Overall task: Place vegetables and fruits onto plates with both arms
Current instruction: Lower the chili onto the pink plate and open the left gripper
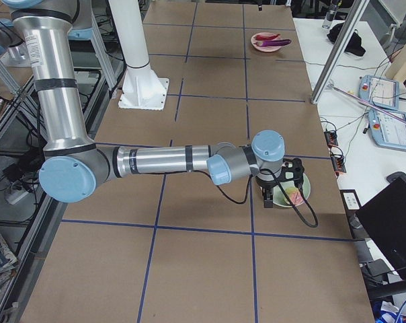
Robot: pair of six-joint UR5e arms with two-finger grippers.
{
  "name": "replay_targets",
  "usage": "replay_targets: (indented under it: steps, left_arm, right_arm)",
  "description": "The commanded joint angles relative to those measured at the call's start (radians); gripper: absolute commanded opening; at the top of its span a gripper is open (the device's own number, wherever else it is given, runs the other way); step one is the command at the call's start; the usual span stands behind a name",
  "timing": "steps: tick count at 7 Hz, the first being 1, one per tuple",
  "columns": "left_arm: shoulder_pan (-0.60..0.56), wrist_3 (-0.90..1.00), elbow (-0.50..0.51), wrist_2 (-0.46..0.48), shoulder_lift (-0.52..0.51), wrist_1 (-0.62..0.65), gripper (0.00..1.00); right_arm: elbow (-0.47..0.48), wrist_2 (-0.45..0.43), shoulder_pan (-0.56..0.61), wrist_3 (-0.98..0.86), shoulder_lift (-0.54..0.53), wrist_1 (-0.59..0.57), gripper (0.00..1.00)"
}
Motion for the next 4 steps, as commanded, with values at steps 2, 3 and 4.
replay_targets:
  steps: [2,3,4]
  left_arm:
    - [-0.117,0.369,-0.269,-0.087,0.109,0.421,1.0]
    - [-0.137,0.458,-0.347,-0.087,0.18,0.507,1.0]
    - [-0.138,0.47,-0.364,-0.086,0.246,0.508,1.0]
  right_arm:
    - [0.011,0.007,0.054,-0.291,-0.051,-0.214,1.0]
    - [0.074,0.003,0.068,-0.382,-0.049,-0.378,1.0]
    - [0.19,-0.02,0.061,-0.387,-0.06,-0.519,1.0]
